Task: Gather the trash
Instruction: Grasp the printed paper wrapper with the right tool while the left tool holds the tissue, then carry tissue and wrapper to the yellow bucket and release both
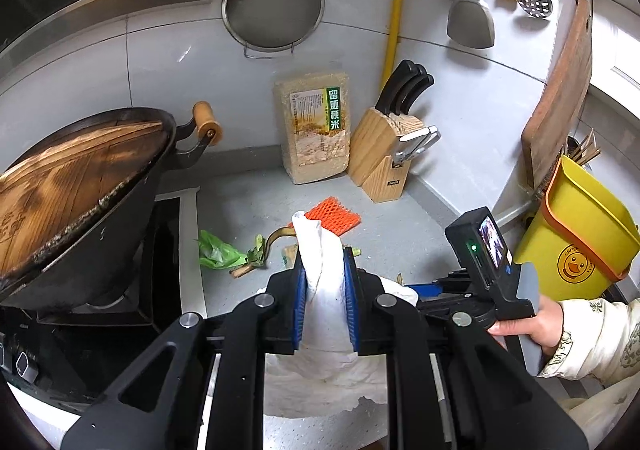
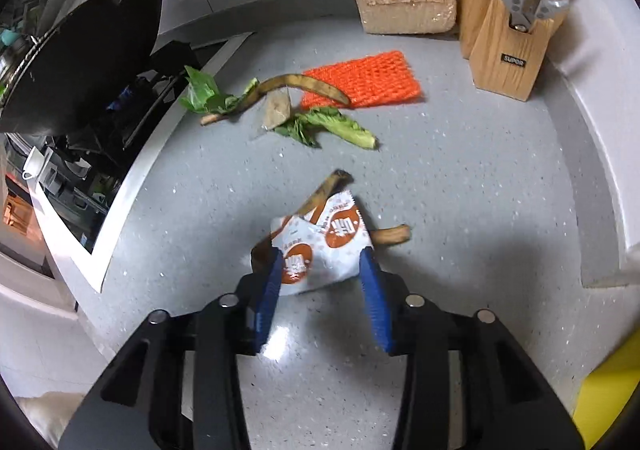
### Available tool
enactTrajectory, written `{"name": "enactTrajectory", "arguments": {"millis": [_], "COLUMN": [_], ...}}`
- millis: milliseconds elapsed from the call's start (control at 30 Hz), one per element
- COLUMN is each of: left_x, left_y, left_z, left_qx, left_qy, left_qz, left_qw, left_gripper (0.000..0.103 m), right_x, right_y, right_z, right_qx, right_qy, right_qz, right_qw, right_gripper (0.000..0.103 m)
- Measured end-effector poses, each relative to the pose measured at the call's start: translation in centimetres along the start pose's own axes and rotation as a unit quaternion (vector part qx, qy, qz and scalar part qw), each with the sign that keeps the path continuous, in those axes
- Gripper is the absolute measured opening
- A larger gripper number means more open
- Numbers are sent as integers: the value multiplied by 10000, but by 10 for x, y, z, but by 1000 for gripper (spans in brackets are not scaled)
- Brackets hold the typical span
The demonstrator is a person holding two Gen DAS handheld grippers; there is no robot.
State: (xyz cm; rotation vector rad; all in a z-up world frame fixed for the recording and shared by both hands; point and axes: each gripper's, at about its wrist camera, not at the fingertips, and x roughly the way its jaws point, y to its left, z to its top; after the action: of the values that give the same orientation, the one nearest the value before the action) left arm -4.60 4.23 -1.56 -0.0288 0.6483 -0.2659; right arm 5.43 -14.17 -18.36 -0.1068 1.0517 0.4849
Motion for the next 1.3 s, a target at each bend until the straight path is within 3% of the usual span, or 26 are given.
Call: {"name": "enactTrajectory", "arguments": {"millis": [33, 100, 133, 167, 233, 500, 533, 567, 667, 867, 1300], "left_x": [0, 0, 0, 0, 0, -2, -3, -4, -5, 0, 4], "left_y": [0, 1, 1, 0, -1, -4, -3, -1, 1, -1, -16], "left_z": [-1, -1, -2, -2, -2, -2, -2, -2, -2, 2, 20], "left_qx": [6, 2, 1, 4, 31, 81, 51, 30, -7, 9, 261], "left_qy": [9, 20, 21, 23, 40, 28, 14, 7, -12, -35, -135], "left_qz": [11, -17, -25, -44, -82, -145, -131, -120, -97, -101, -86], "left_qw": [10000, 10000, 10000, 10000, 10000, 9999, 9999, 9999, 10000, 9999, 9995], "left_gripper": [18, 18, 18, 18, 18, 18, 18, 18, 18, 18, 18], "right_x": [2, 4, 5, 7, 5, 42, 44, 45, 35, -21, -171], "right_y": [-1, -1, -3, -4, -3, 10, 13, 11, 0, -4, 22], "right_z": [-1, -4, -4, -3, 0, 22, 23, 24, 28, 35, 31], "right_qx": [21, 43, 66, 92, 49, -613, -761, -740, -373, -4, -209], "right_qy": [41, 78, 91, 106, -4, 310, 342, 432, 361, -343, -1819], "right_qz": [9, -63, -122, -149, -169, -342, -445, -313, -106, 189, 289], "right_qw": [10000, 9999, 9999, 9998, 9998, 9970, 9955, 9958, 9986, 9992, 9827], "right_gripper": [29, 29, 39, 59, 65, 65, 49, 26, 10, 8, 8]}}
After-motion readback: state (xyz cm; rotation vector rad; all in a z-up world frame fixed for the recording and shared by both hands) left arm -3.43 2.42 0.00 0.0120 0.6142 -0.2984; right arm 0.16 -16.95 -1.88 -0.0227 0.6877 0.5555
